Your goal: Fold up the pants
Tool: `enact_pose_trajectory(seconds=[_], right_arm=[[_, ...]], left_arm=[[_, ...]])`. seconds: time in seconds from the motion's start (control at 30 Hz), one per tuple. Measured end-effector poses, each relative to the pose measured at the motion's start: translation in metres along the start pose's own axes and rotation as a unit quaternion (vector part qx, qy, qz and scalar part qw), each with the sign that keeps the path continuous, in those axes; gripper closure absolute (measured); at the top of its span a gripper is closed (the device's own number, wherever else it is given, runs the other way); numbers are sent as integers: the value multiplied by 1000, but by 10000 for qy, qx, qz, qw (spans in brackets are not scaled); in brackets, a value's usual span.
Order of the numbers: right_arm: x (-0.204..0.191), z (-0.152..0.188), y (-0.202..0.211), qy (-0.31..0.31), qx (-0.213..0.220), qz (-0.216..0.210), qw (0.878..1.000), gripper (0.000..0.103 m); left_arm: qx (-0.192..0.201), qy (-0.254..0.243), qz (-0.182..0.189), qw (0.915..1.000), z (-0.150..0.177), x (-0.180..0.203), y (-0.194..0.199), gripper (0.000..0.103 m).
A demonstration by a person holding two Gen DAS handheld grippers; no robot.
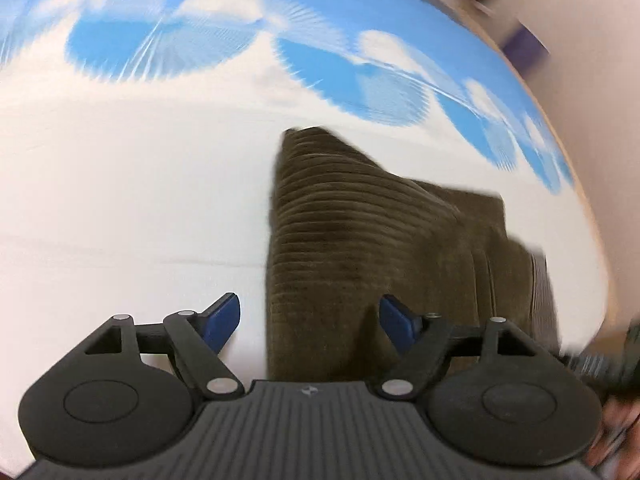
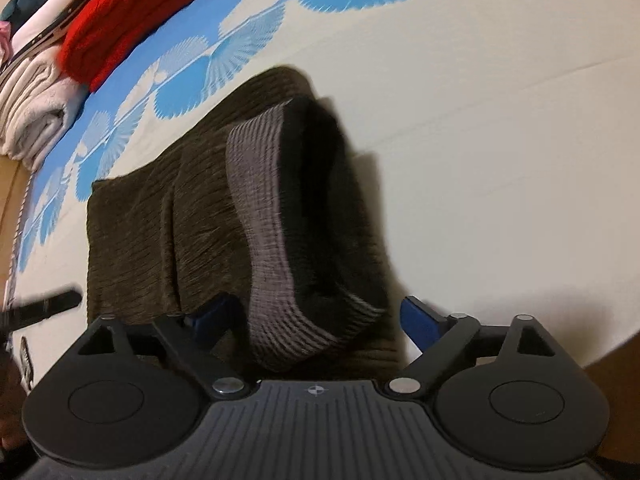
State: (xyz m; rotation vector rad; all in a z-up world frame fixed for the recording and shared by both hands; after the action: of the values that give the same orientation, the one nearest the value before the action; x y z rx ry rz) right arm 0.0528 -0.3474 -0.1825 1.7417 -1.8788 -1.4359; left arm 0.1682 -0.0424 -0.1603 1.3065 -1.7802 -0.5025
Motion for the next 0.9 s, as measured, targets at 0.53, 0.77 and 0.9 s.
enact_pose_trajectory(seconds=[0.53,0.77,0.9], right_arm=[[-27,-16,12,-77,732,-190,9971,52],[-76,-64,27,507,1936,-848,9761,56],[-107,-98,14,680,2361,-1188,9621,55]], left_arm=[[35,-592,334,9977,-12,32,-20,60],[1598,-1065,569,9797,-76,41,26,60],[2070,-706,540,9743,-114,21,24,54]])
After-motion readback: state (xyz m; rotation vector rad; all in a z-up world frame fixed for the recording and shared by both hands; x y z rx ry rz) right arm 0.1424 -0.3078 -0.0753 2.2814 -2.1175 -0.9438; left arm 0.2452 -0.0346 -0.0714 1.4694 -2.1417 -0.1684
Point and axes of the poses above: each gripper's, at about its wrist camera, not at the fingertips, and y roughly against the way its jaws point, x to its right, z to its underside, the point moved 7 cm from there along -y, roughly the way its jaws point, and after that the axes turned 15 degrees about x, right-handed, at the moved point
